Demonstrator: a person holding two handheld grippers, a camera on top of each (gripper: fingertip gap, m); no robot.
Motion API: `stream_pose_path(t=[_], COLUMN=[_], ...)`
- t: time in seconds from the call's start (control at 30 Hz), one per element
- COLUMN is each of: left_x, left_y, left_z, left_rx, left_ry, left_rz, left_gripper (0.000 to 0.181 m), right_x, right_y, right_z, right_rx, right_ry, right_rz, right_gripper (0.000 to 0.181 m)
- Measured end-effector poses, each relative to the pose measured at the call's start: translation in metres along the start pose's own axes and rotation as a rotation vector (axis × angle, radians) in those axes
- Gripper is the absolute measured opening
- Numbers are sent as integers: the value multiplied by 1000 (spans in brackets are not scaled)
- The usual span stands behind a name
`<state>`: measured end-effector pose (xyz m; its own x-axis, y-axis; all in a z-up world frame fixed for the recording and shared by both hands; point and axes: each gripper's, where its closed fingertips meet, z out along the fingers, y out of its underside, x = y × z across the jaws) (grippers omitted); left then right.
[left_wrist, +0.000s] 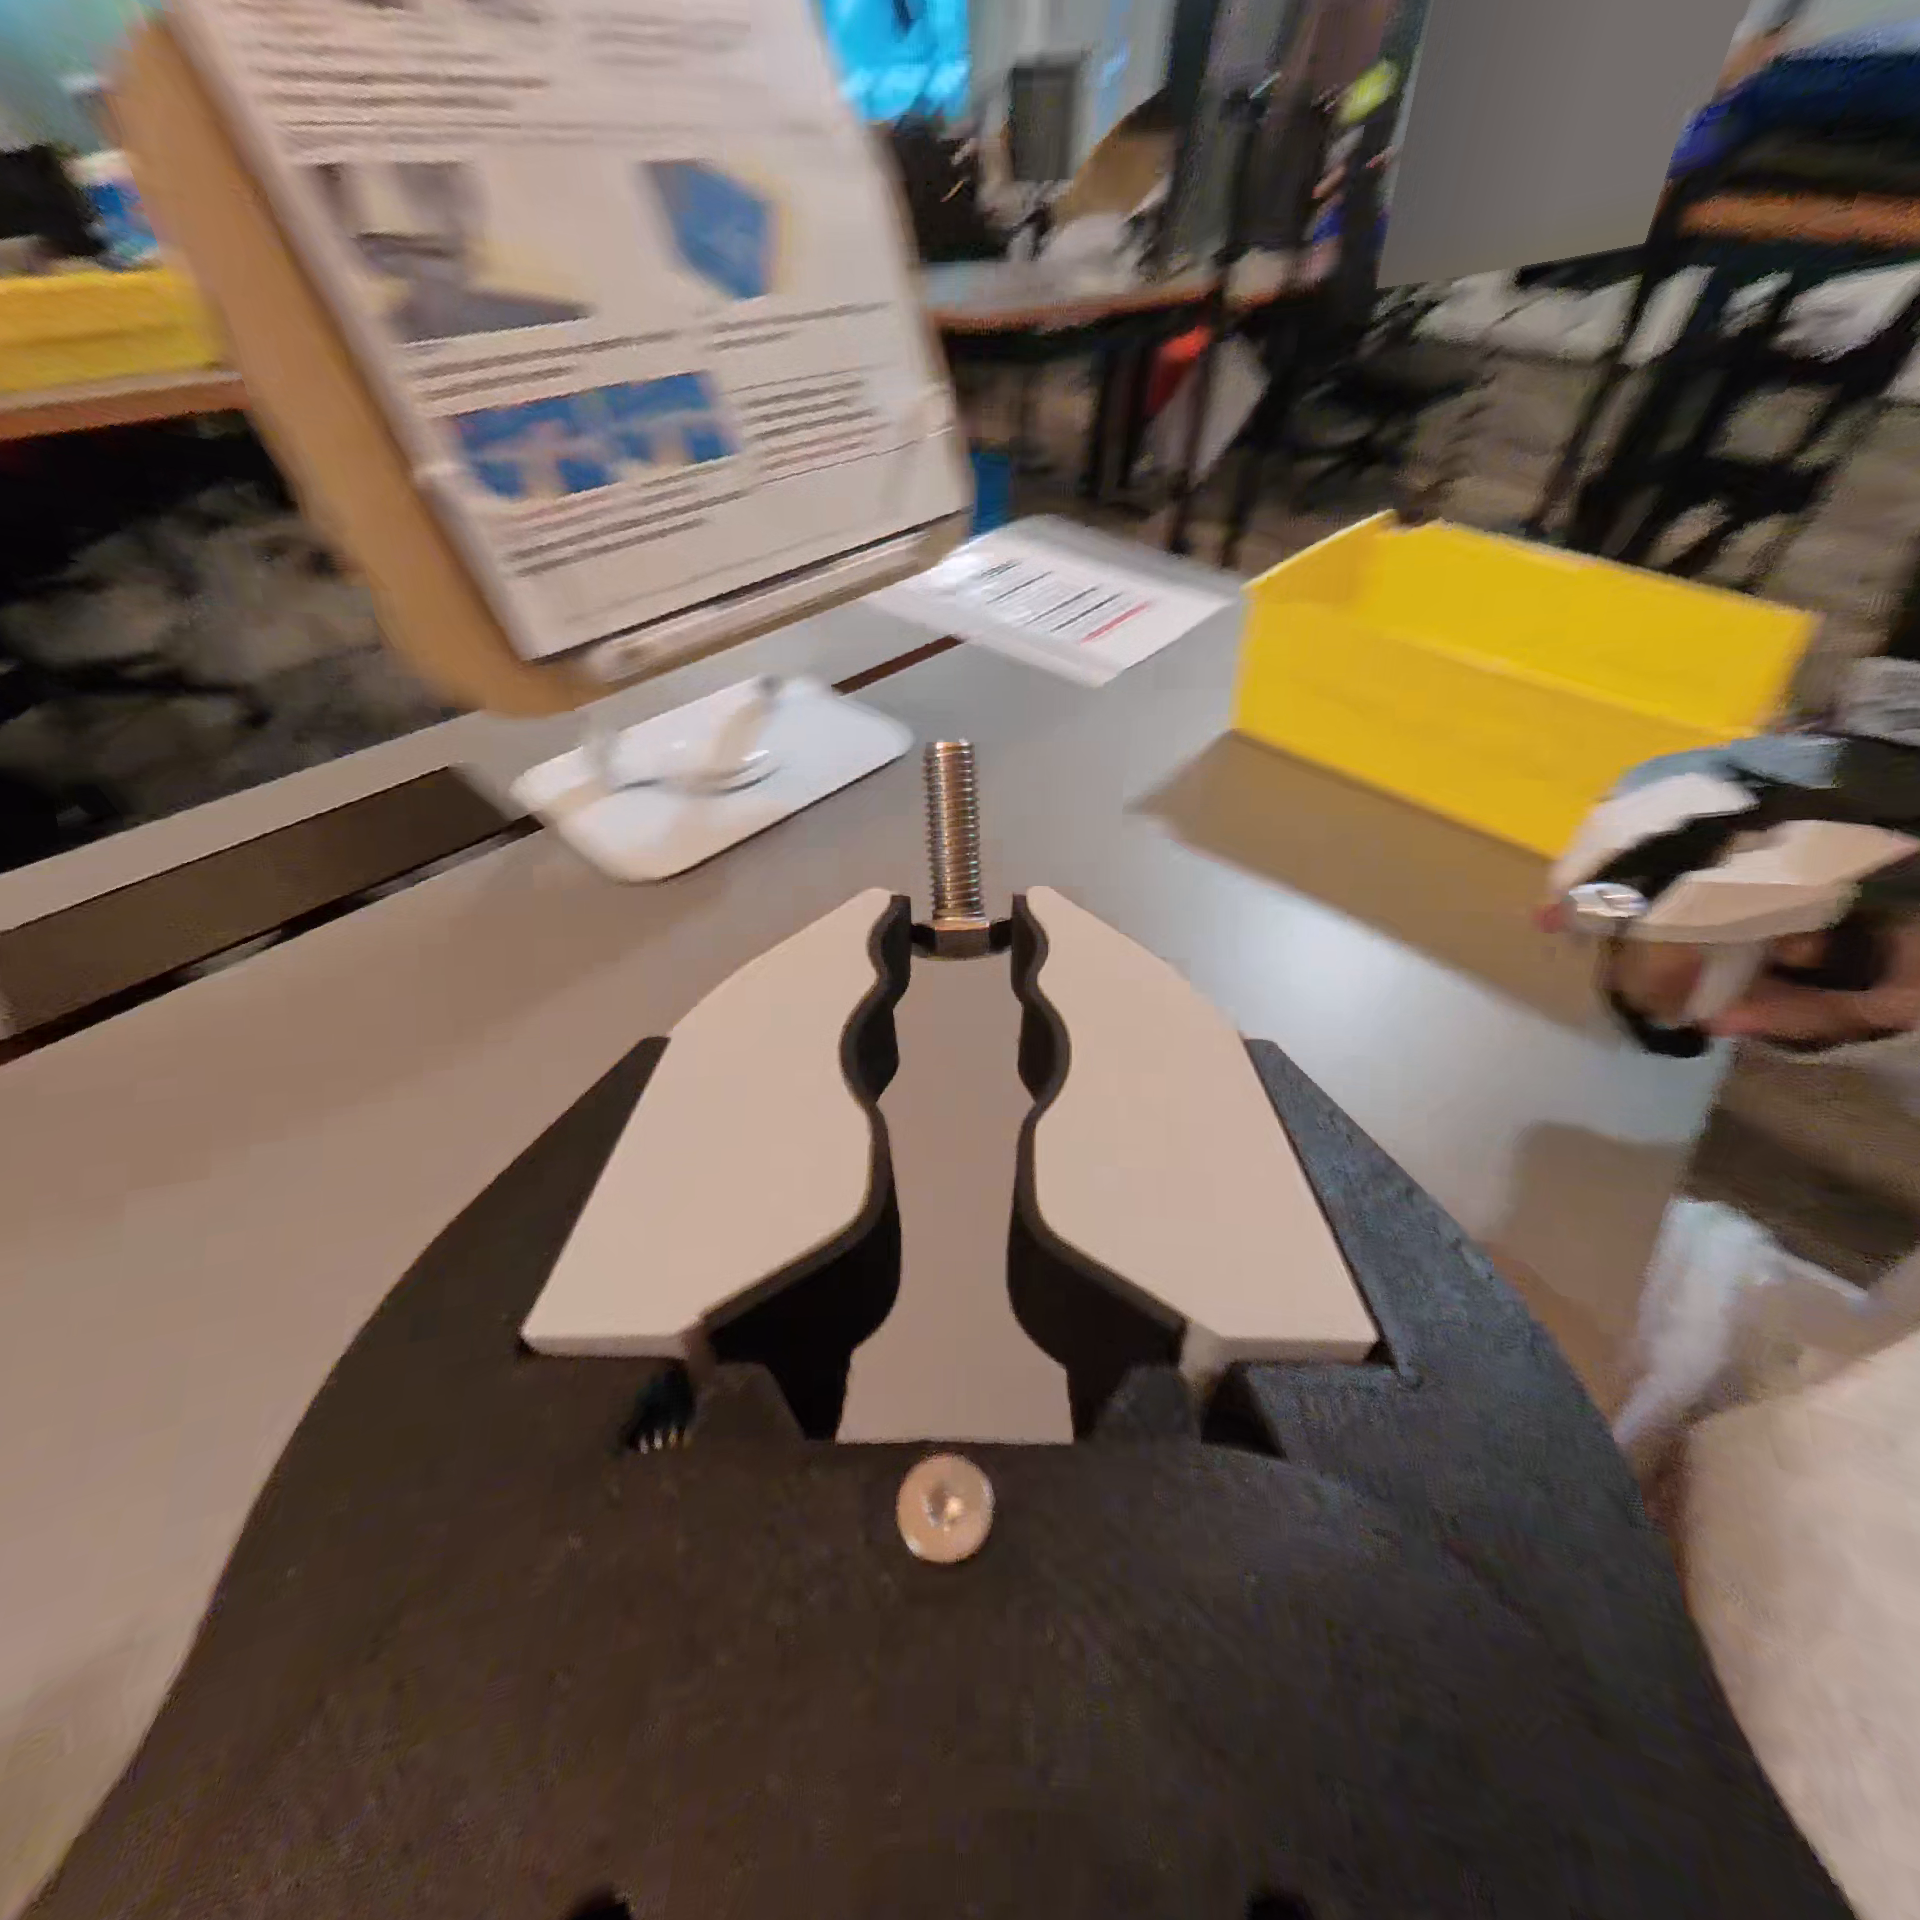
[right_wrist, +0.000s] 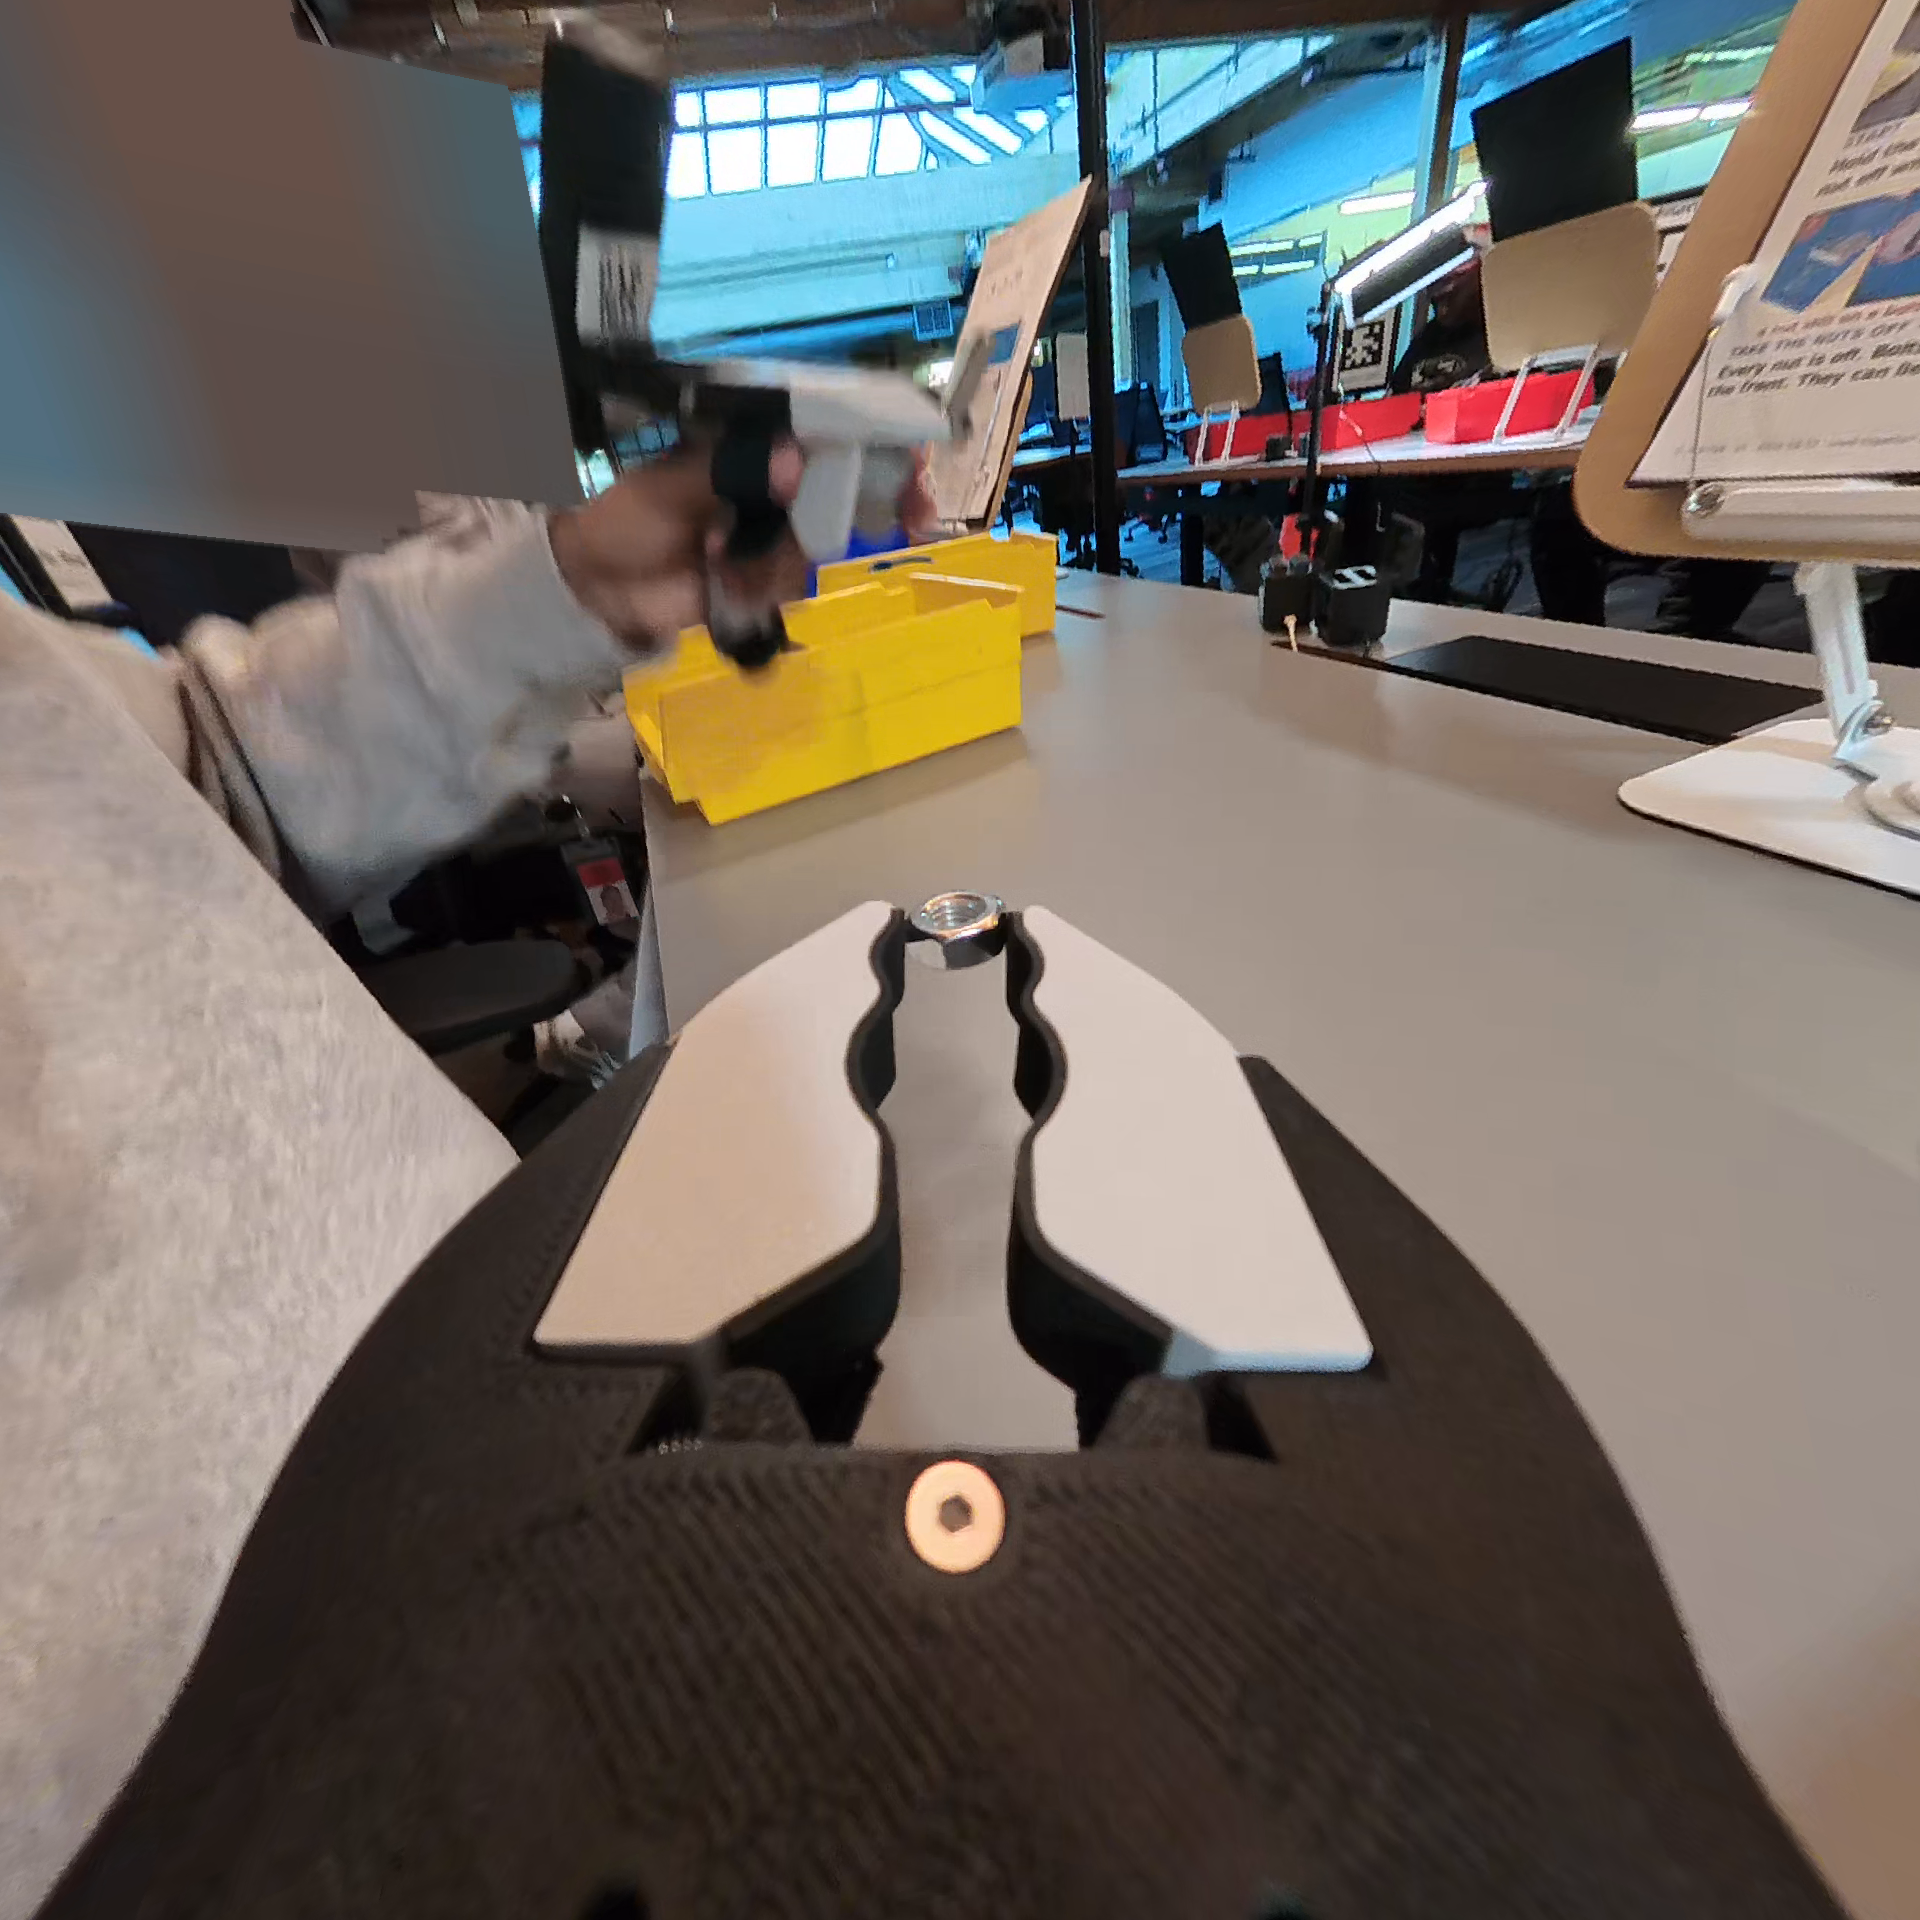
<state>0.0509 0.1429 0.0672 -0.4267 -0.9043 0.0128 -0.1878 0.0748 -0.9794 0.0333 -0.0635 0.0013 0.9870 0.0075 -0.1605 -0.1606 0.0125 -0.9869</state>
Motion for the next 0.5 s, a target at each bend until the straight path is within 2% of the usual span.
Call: stream_pose_path(t=[0.07,0.13,0.27,0.37,0.5], left_x=[42,74,133,162,181], left_y=[8,21,50,64,65], left_z=[24,44,66,70,67], left_rx=[109,186,267,254,281], left_ry=[113,194,391,449,506], left_rz=[-41,-153,-388,-348,-266], left_gripper=[20,20,19,19,19], right_x=[1,4,6,2,-6], right_y=[-6,-12,-17,-15,-10], right_z=[-6,-11,-16,-14,-7], right_rx=[29,59,97,87,58], right_ry=[6,12,-5,-25,-45], right_rz=[10,30,96,106,78], right_gripper=[18,18,18,18,18])
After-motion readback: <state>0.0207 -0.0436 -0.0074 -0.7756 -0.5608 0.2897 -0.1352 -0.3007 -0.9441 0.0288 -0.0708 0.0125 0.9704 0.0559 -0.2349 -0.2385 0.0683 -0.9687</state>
